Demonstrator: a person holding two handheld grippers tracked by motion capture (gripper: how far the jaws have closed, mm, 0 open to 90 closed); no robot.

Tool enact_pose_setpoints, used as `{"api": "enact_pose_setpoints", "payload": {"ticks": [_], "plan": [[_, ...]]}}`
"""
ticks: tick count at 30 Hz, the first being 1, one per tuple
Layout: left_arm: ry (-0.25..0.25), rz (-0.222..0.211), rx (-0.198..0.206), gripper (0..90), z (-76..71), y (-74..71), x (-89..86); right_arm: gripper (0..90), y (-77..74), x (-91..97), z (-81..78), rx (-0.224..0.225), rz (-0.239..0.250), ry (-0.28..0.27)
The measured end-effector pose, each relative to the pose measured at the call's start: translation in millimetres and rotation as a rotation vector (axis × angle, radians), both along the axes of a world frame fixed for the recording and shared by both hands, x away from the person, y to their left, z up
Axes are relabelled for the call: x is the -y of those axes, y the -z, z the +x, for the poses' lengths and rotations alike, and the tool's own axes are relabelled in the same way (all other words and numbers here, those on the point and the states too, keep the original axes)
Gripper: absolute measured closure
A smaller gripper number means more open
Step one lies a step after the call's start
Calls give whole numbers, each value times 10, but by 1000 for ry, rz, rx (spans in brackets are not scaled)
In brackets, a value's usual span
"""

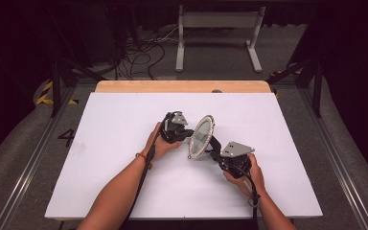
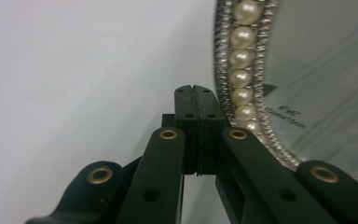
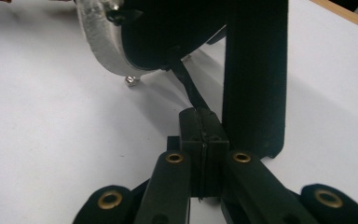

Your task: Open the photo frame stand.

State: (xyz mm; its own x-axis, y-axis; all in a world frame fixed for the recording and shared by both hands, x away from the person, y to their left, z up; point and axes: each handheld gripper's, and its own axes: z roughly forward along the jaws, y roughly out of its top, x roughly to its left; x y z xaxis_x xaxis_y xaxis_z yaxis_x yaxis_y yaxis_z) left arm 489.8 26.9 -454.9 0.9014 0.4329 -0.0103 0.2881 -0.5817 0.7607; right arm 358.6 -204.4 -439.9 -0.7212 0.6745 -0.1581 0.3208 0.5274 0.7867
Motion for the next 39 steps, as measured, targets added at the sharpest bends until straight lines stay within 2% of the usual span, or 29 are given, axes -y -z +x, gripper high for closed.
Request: {"api": "enact_pose_setpoints", "payload": {"ticks": [3, 7, 11, 15, 20, 23, 27, 28, 29, 32, 35, 38, 39], "plan": [[5, -7, -20, 900, 9, 23, -9, 900, 12, 25, 10, -3, 4, 5], [22, -1, -40, 900, 7, 39, -32, 900, 39, 9, 15, 8, -20, 7], [37, 17, -39, 899, -7, 54, -51, 900, 52, 4, 36, 14, -35, 10], [45, 30, -32, 898, -49, 66, -76, 900, 60, 40, 58, 8, -26, 17], [82, 62, -30, 897, -126, 44, -100, 900, 63, 87, 95, 6, -20, 34], [100, 87, -13, 895, -168, 23, -92, 900, 70, 116, 128, 3, -6, 52], [123, 99, -1, 889, -254, -16, -69, 900, 73, 143, 162, 2, 4, 70], [135, 112, 11, 888, -270, -16, -57, 900, 73, 148, 168, -3, 16, 76], [139, 145, 25, 884, -308, -10, -30, 900, 75, 154, 173, -6, 20, 78], [145, 138, 26, 883, -329, 1, -16, 900, 74, 159, 181, 0, 15, 84], [145, 138, 23, 883, -350, -1, -6, 900, 75, 168, 183, -3, 34, 92], [132, 136, 31, 860, -389, -10, -20, 900, 60, 158, 161, 6, 49, 89], [126, 129, 48, 859, -409, -28, -51, 900, 46, 155, 142, 7, 52, 87]]}}
